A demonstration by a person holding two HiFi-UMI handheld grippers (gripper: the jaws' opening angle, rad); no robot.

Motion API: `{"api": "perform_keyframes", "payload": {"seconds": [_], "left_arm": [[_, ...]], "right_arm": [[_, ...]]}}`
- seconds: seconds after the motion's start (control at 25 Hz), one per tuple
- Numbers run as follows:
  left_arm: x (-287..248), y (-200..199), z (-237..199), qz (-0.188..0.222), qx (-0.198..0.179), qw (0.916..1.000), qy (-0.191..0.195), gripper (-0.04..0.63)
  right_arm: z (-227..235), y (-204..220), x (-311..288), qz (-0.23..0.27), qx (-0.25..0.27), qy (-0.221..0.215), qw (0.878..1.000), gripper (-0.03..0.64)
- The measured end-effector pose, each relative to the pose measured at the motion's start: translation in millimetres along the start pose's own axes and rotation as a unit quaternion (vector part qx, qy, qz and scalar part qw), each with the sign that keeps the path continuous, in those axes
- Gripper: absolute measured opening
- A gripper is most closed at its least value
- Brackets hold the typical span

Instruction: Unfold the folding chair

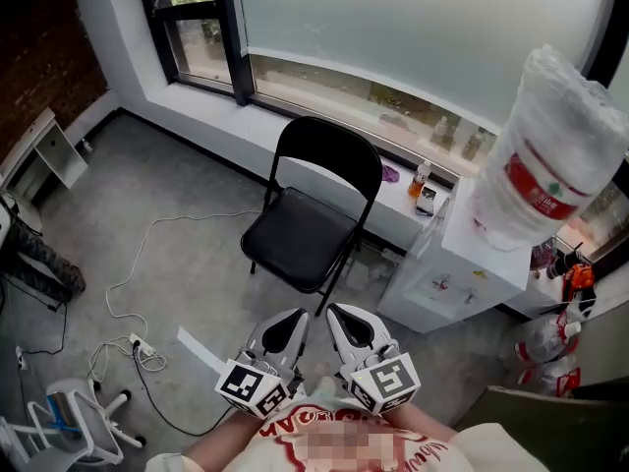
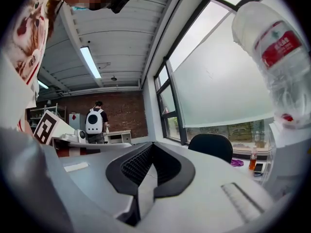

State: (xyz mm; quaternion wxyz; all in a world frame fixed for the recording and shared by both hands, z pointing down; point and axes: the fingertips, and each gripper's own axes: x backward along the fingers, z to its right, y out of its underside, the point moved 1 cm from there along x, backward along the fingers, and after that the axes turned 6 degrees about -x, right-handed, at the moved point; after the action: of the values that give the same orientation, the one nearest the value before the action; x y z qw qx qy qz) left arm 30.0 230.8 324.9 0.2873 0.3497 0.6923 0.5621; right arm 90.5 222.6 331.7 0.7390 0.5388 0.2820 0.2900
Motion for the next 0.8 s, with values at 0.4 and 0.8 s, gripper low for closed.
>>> {"api": "perform_keyframes", "payload": {"seconds": [0.4, 0.8], "left_arm": [[53.9, 12.0, 3.8, -0.009, 0.015, 0.9998, 0.004, 0.003], [181.7, 14.4, -17.6, -0.005, 0.017, 0.9998, 0.011, 0.003]], "right_arm": [[-51.0, 11.9, -3.0, -0.009, 0.002, -0.014, 1.000, 0.023], [-165.8, 60.0, 10.1, -0.020, -0.007, 0.016, 1.000, 0.023]]}}
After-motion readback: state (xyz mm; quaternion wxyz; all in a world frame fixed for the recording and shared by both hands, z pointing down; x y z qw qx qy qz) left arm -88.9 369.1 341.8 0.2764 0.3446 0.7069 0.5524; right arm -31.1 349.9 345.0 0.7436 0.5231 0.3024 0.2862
